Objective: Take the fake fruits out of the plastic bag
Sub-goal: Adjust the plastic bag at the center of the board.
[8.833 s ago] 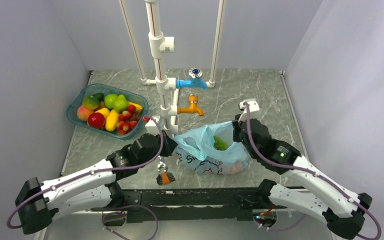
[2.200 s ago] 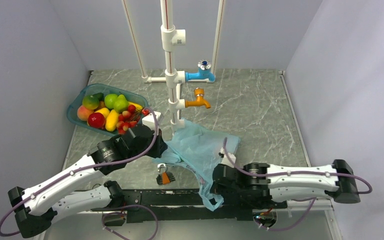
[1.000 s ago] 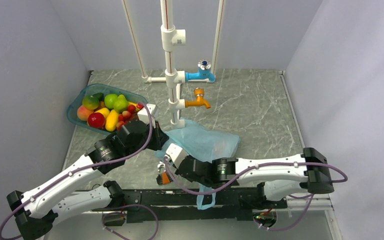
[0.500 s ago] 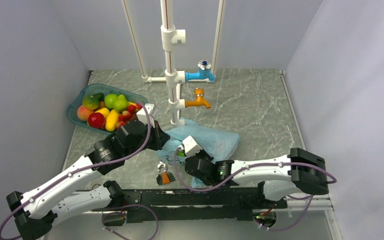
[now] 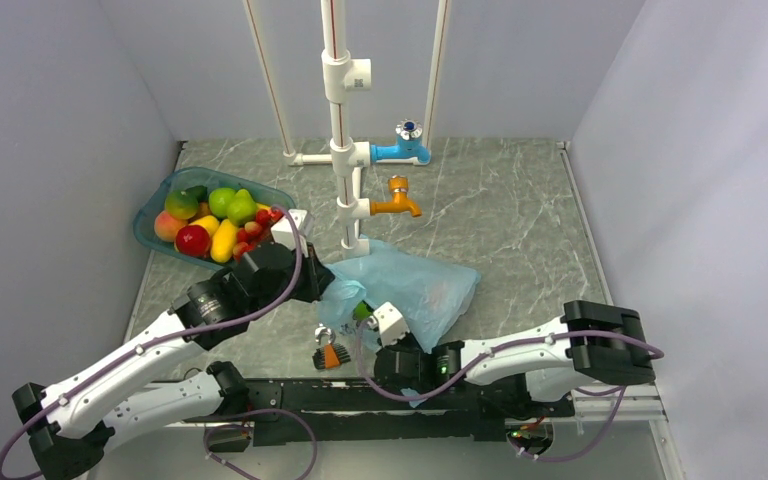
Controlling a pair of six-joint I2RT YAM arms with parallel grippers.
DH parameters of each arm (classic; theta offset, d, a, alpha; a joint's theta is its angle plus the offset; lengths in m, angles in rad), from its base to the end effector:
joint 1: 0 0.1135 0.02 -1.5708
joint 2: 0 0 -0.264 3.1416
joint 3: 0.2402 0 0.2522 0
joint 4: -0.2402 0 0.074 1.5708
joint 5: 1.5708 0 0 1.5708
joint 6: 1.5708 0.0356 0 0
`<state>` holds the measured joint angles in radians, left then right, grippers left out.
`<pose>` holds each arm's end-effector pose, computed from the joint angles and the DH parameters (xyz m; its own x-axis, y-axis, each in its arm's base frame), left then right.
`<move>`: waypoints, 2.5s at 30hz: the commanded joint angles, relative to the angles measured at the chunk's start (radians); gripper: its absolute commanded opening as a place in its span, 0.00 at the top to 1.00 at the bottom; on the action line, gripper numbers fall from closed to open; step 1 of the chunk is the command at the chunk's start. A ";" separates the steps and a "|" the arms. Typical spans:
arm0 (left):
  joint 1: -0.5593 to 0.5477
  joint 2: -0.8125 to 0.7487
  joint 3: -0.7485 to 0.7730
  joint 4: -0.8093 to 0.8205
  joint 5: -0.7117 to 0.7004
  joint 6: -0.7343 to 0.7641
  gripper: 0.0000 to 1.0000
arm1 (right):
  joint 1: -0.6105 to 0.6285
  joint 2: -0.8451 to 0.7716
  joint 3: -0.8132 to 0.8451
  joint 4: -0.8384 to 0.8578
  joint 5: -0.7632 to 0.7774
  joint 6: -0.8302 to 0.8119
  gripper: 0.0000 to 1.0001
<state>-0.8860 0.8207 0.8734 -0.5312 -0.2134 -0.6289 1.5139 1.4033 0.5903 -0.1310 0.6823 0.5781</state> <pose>0.1185 -0.1331 0.3294 -0.6109 -0.1609 -0.7752 0.3447 0.8274 -0.4433 0.0365 0.2459 0.1548 -0.4505 -0.4513 -0.7703 -0.6062 0.7881 -0.1072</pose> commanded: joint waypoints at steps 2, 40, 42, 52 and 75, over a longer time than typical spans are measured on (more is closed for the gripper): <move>0.007 0.009 0.009 -0.019 -0.077 0.022 1.00 | 0.005 -0.057 -0.073 -0.031 -0.164 0.221 0.97; 0.008 0.026 0.006 -0.074 -0.065 -0.008 1.00 | 0.183 -0.240 0.461 -0.816 0.283 0.153 0.01; 0.008 0.025 0.009 -0.079 -0.070 -0.013 1.00 | 0.184 -0.170 0.478 -0.870 0.322 0.212 0.01; 0.009 0.015 -0.008 -0.086 -0.067 -0.031 1.00 | 0.186 0.291 0.624 -1.332 0.634 0.632 0.01; 0.009 0.092 -0.022 -0.207 -0.222 -0.009 1.00 | -0.041 -0.296 0.327 -0.523 -0.051 -0.204 1.00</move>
<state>-0.8848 0.8749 0.8230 -0.6785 -0.3103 -0.6483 1.4765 1.1355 0.9386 -0.7681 0.8322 0.5396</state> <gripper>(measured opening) 0.011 0.009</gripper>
